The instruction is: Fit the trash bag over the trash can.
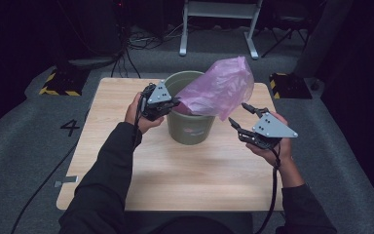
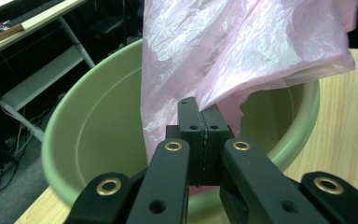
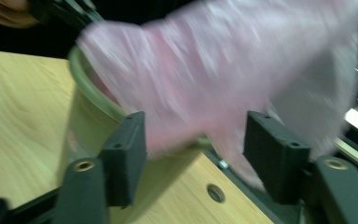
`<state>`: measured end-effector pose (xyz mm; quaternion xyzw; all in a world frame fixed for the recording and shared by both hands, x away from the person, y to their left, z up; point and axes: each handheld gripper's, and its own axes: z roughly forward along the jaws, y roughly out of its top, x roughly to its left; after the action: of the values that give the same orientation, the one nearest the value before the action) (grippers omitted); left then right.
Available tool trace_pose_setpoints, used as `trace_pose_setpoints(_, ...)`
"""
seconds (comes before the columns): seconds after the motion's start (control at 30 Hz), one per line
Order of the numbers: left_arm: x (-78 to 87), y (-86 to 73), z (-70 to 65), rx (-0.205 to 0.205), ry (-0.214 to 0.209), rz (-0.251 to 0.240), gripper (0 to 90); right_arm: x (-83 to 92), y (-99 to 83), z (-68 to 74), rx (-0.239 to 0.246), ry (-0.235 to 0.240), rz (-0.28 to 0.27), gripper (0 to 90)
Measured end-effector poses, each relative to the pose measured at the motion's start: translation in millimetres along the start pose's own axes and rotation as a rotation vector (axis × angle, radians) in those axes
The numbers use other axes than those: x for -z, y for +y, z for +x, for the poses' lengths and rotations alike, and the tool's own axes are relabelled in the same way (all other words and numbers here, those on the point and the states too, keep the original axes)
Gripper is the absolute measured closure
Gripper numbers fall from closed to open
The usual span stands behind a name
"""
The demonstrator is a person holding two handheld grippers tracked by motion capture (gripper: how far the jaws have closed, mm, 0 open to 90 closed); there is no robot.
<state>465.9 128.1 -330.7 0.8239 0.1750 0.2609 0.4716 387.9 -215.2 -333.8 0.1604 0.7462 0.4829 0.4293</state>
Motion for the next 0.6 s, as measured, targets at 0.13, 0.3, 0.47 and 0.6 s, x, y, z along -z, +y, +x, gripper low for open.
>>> trace_pose_setpoints(0.13,3.2,-4.3,3.2,0.010,-0.007,-0.006,89.8,-4.0,-3.7,-10.3,-0.062,0.013,-0.002,32.4)
trace_pose_setpoints(0.3,1.7,-6.1,1.7,0.007,-0.002,-0.007,89.4,-15.5,6.4,-18.2,-0.141,0.077,-0.041,31.4)
trace_pose_setpoints(0.47,2.6,-9.7,0.6,0.005,0.008,-0.003,86.9,-24.1,22.9,-13.1,-0.138,0.132,-0.073,41.5)
trace_pose_setpoints(0.6,7.5,-13.9,0.6,0.012,0.021,-0.006,85.2,-25.6,29.4,-6.2,-0.130,0.180,-0.094,52.2)
